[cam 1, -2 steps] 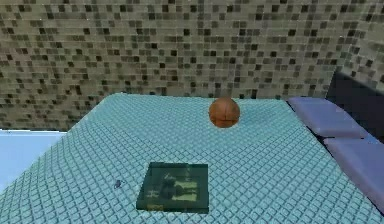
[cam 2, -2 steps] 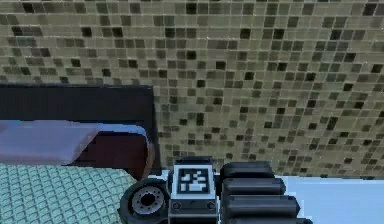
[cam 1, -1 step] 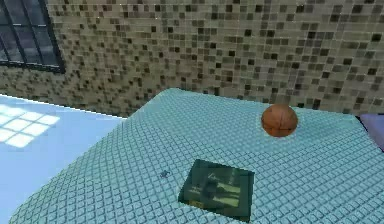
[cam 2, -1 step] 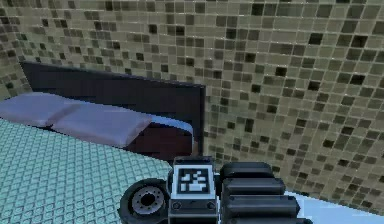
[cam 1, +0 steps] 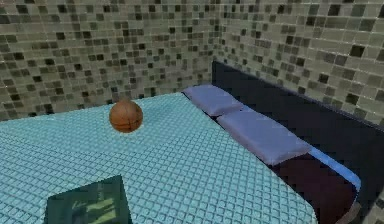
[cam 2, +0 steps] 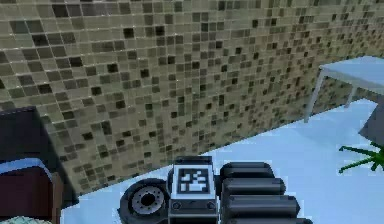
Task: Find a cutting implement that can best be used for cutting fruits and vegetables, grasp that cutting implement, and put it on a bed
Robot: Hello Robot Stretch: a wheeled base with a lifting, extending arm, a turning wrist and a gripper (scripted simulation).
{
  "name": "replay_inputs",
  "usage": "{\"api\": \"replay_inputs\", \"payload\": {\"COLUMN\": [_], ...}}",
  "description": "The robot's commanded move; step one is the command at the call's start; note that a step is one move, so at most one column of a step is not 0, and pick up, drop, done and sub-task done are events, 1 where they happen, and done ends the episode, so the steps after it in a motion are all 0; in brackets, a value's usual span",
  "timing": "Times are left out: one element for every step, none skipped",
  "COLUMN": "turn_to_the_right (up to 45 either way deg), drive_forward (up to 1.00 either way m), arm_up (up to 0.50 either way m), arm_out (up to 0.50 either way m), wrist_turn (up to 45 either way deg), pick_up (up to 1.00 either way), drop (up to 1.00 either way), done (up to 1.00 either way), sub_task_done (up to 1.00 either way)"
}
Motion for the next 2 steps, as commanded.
{"api": "replay_inputs", "payload": {"turn_to_the_right": [-42.0, 45.0], "drive_forward": [0.00, 0.00], "arm_up": [0.00, 0.00], "arm_out": [0.00, 0.00], "wrist_turn": [0.0, 0.0], "pick_up": [0.00, 0.00], "drop": [0.00, 0.00], "done": [0.00, 0.00], "sub_task_done": [0.00, 0.00]}}
